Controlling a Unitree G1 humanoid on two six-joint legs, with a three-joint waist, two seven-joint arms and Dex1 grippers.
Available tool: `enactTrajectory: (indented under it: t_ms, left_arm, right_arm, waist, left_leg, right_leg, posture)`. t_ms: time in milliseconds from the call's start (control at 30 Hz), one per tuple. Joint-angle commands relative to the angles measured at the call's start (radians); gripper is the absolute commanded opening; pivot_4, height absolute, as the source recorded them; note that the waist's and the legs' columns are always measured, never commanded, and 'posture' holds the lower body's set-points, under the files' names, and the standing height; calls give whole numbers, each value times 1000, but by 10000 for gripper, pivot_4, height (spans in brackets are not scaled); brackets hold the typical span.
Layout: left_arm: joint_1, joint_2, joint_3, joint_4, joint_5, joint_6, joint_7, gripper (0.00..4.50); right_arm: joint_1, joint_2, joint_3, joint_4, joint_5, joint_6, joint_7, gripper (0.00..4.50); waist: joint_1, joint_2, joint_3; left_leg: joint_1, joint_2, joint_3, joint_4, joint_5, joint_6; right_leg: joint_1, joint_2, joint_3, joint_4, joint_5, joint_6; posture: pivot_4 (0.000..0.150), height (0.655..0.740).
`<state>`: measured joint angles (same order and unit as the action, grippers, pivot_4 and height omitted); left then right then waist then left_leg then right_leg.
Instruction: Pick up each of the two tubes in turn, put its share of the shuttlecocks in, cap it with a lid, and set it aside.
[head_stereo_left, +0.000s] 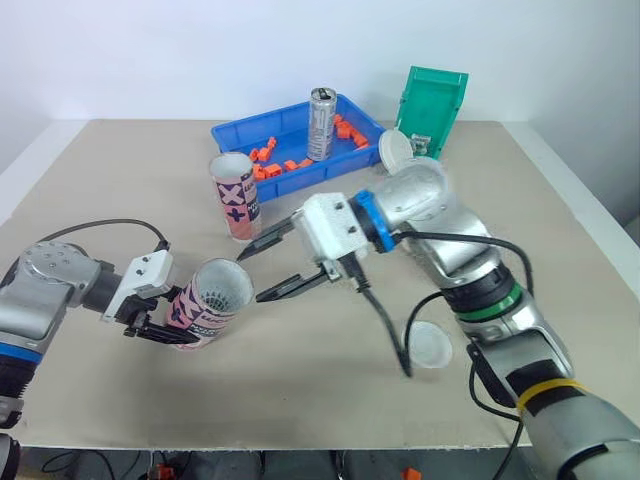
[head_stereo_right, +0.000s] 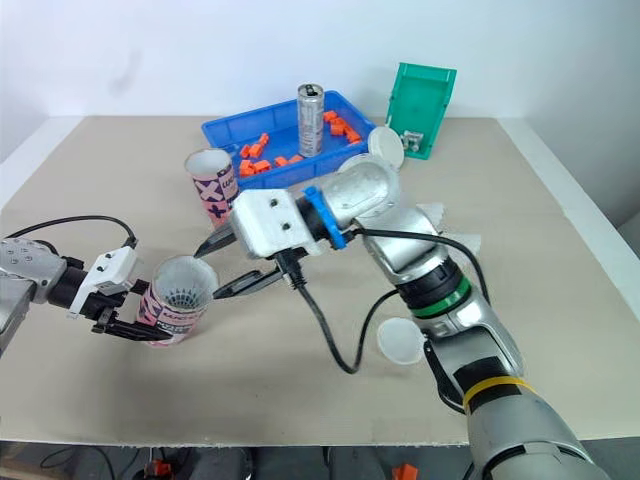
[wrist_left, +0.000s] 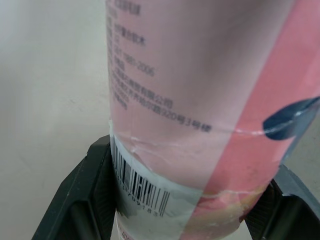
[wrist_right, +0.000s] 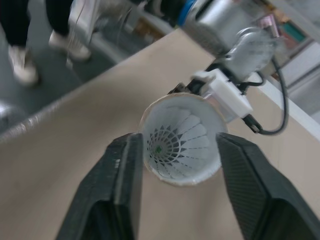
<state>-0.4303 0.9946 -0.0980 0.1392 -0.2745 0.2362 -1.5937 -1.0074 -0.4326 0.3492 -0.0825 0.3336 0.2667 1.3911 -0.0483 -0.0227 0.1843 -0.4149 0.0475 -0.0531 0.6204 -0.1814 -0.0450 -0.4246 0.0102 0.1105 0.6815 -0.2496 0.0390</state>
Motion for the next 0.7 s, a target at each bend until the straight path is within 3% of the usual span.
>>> enactTrajectory:
  t_ms: [33, 233, 367, 533, 700]
  left_arm:
    - [24, 1, -8, -14, 8, 0, 6, 27480]
    - [57, 12, 3, -28, -3, -1, 3, 27480]
    - [63, 10, -1, -26, -1, -5, -5, 27480]
    - [42, -10, -19, -2, 9, -18, -11, 27480]
    - [29, -21, -31, 7, 12, -21, -17, 27480]
  right_arm:
    - [91, -77, -166, -104, 85, 131, -106, 26098]
    - [493, -258, -557, -307, 220, 359, -320, 26098]
    - [677, -306, -687, -349, 234, 396, -375, 26098]
    - [924, -364, -788, -316, 215, 390, -374, 26098]
    - [1019, -394, -796, -251, 189, 341, -373, 26098]
  waist:
    - [1, 0, 0]
    - [6, -1, -1]
    - [-6, 4, -1]
    - [-1, 3, -1]
    - [-1, 3, -1]
  left_leg:
    - [0, 0, 0, 0, 0, 0]
    - [-2, -1, -2, -1, 0, 0]
    - [1, -1, 0, -2, -2, 2]
    - [1, -1, 1, -1, -2, 2]
    - [3, -2, 6, 0, -2, 2]
  right_leg:
    - [0, 0, 0, 0, 0, 0]
    - [0, -1, -2, -1, -3, 1]
    - [0, 0, 0, 0, -2, 4]
    - [2, 0, 1, -1, -4, 1]
    - [2, -1, 5, -1, -3, 4]
  posture:
    - [1500, 7400]
    - [1500, 7400]
    - [1500, 7400]
    - [1500, 7400]
    - [1500, 7400]
